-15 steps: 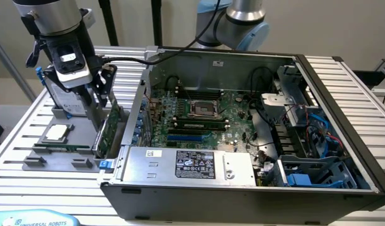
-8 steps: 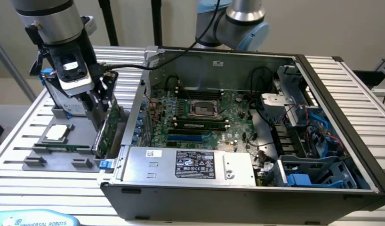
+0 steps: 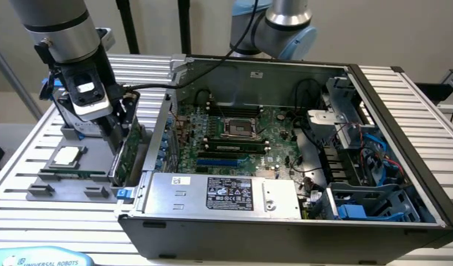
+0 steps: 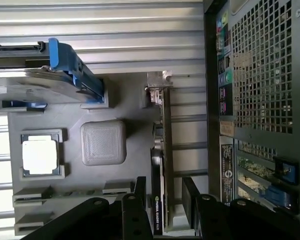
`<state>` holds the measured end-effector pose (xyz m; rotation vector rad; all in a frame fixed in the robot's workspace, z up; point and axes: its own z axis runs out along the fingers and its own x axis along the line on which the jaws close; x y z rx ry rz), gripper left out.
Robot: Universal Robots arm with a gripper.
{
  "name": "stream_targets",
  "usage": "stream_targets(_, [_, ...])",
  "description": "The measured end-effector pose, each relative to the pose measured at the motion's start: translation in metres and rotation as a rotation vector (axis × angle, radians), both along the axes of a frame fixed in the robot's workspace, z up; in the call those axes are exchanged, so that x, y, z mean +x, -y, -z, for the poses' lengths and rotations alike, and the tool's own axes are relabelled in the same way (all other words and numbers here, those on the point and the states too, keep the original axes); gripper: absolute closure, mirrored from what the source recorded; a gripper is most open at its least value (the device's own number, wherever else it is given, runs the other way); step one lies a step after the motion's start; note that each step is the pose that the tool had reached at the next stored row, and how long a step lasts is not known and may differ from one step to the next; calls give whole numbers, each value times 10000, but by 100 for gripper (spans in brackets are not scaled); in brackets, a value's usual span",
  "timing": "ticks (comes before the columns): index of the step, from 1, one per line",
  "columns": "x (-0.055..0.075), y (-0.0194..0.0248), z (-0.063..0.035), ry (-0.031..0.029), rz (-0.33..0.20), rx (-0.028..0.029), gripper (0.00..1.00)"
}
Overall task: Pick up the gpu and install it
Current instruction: 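Pick up the gpu and move the gpu toward the slot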
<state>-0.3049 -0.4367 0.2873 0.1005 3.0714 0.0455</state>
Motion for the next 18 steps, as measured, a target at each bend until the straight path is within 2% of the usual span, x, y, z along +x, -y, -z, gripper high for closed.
stream_targets(3, [-17, 0, 54, 19, 0, -2, 58])
stream_targets(9, [-31, 0, 164, 165, 1, -5, 58])
stream_targets(18, [-62, 0, 327, 248, 11, -13, 58])
